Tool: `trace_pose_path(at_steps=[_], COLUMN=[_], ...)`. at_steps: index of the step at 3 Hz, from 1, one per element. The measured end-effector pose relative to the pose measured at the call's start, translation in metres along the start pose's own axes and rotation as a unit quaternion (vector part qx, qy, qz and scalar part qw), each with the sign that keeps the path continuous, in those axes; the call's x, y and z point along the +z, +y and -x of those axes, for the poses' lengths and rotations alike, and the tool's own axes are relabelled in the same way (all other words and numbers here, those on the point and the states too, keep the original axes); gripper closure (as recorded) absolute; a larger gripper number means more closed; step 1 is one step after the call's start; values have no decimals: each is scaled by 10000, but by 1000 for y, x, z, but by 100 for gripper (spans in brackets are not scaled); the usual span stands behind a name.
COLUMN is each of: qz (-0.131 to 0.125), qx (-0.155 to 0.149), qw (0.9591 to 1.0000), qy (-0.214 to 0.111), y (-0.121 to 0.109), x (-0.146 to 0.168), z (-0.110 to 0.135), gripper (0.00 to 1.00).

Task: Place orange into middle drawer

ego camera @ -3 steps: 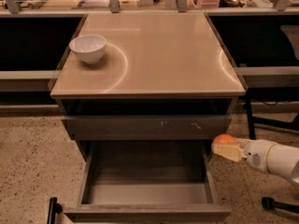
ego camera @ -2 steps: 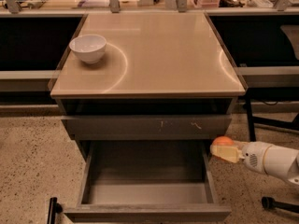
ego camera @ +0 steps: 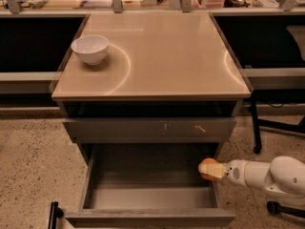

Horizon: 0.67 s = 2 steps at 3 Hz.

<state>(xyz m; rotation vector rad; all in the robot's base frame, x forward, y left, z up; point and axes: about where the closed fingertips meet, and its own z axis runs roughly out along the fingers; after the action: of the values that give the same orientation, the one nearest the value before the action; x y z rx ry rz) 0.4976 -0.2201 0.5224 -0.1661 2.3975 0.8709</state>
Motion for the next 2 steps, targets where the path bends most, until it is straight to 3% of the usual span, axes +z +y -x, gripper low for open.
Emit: trace_pose_path(at_steps=[1, 2], qz=[1, 130], qx=[1, 167], qw=[10000, 9998], qy=[0, 32], y=[0, -6], x=[0, 22], z=[0, 0], gripper=[100, 100])
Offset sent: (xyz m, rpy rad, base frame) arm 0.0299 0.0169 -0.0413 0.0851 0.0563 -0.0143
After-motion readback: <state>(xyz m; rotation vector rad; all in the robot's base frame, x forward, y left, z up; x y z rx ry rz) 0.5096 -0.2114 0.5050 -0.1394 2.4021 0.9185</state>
